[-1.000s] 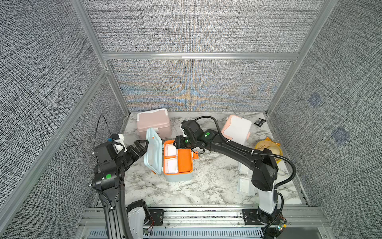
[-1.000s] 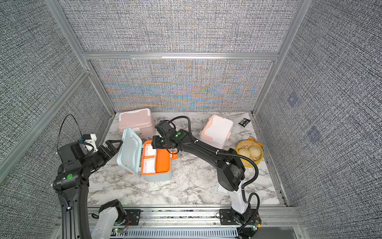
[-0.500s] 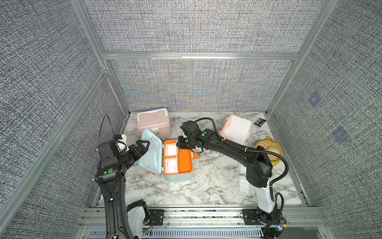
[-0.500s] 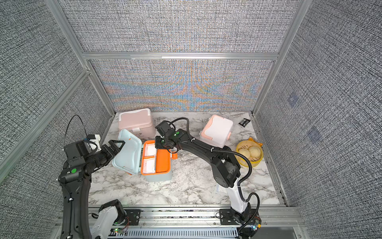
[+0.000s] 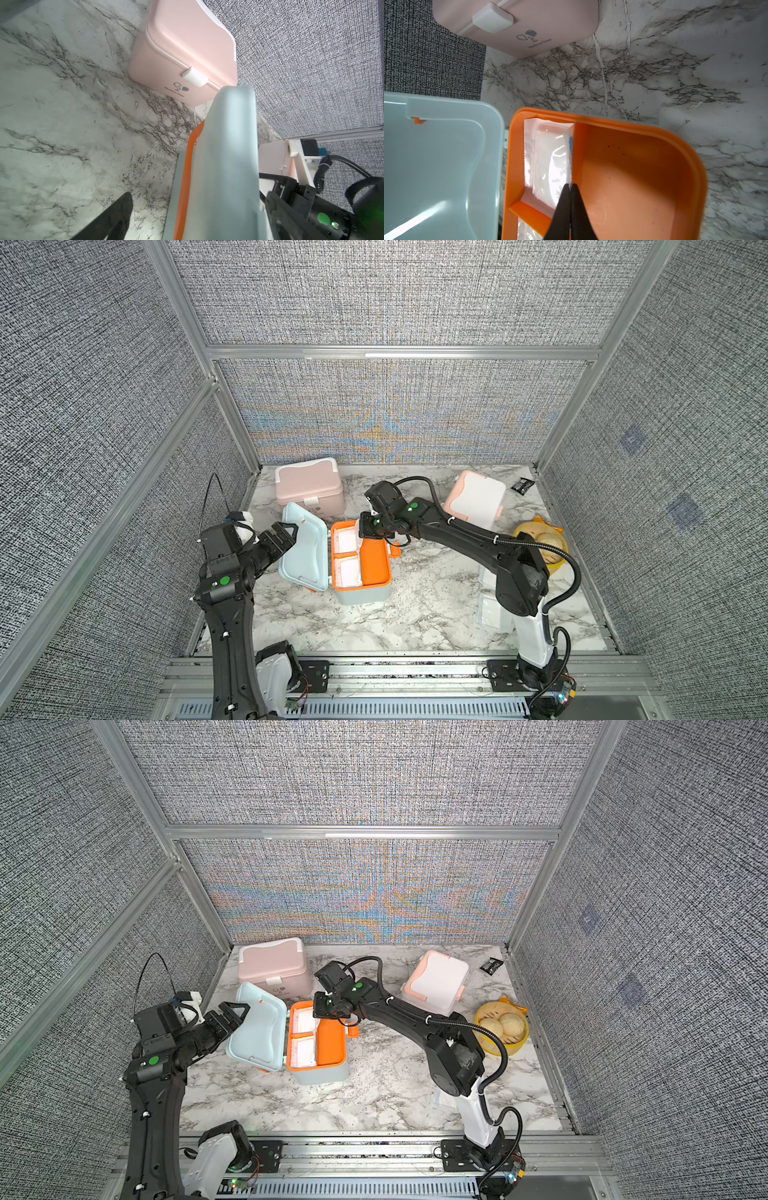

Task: Open first aid kits and take out gauze
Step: Pick up the gauze from the first aid kit, then place the gauze at the center of the board.

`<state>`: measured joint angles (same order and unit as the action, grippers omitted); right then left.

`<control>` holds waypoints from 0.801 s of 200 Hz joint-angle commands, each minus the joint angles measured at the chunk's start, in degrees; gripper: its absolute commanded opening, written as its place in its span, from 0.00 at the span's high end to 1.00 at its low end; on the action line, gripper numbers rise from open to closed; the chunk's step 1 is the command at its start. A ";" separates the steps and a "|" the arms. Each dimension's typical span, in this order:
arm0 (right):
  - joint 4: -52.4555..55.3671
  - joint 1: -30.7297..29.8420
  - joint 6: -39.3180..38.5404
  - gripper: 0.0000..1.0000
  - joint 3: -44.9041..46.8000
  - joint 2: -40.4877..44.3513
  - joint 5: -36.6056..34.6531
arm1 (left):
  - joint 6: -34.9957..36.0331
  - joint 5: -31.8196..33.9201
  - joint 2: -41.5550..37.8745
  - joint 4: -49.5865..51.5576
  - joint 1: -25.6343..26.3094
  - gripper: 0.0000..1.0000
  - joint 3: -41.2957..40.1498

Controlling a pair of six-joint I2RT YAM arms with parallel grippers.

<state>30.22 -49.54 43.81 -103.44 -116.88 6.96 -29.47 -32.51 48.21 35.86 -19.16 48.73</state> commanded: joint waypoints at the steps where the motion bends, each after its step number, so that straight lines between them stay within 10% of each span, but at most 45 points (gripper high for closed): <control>1: -0.12 0.01 0.25 1.00 0.24 1.70 0.38 | 1.25 1.74 -0.54 0.24 0.00 0.01 0.19; 160: -12.54 5.08 3.15 1.00 37.94 44.65 -3.94 | 3.07 2.05 -1.86 0.84 -0.04 0.02 -1.86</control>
<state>16.95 -45.63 45.54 -72.34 -79.05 6.37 -28.08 -29.98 46.26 36.53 -19.16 46.44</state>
